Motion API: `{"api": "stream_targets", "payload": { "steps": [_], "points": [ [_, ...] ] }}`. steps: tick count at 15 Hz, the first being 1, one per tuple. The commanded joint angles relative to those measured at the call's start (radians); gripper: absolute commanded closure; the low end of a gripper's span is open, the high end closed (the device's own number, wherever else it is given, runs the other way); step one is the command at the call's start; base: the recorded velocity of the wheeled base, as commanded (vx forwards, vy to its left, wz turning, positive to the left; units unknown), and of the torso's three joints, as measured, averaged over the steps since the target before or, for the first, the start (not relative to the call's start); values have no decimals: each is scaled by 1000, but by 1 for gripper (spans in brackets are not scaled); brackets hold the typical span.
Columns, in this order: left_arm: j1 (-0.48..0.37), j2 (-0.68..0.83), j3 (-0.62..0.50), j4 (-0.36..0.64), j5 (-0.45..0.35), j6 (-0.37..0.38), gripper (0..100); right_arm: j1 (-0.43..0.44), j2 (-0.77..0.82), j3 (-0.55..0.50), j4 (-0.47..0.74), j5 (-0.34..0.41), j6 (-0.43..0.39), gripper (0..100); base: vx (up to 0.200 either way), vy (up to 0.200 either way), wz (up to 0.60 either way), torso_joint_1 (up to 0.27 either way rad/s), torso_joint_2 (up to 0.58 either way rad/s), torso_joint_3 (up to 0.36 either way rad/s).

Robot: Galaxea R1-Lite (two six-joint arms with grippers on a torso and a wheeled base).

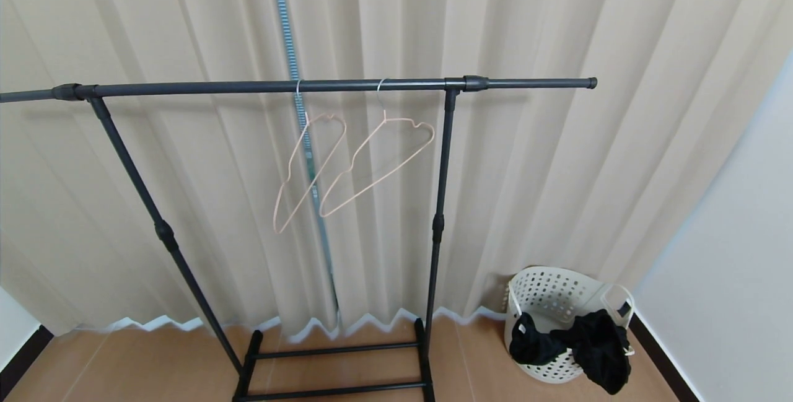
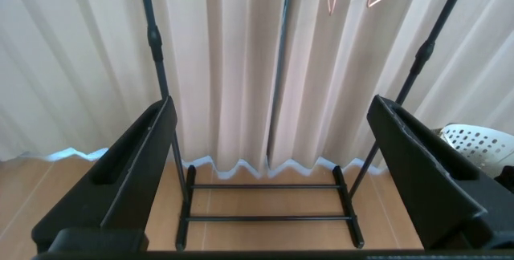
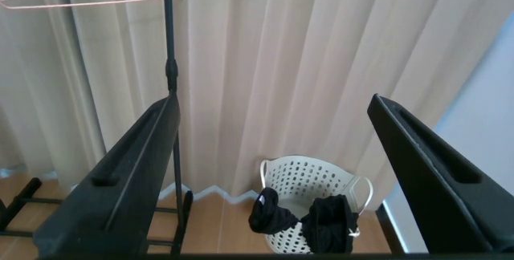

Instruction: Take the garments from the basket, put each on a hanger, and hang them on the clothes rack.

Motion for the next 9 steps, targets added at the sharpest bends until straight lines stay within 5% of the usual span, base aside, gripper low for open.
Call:
{"api": "stream_targets", "payload": {
  "steps": [1, 9],
  "points": [
    [0, 1, 0, 0, 0, -1, 0, 0, 0, 0, 0, 1, 0, 0, 0, 0, 0, -159, 369, 212],
    [0, 1, 0, 0, 0, -2, 0, 1, 0, 0, 0, 1, 0, 0, 0, 0, 0, -180, 426, 247]
  ]
}}
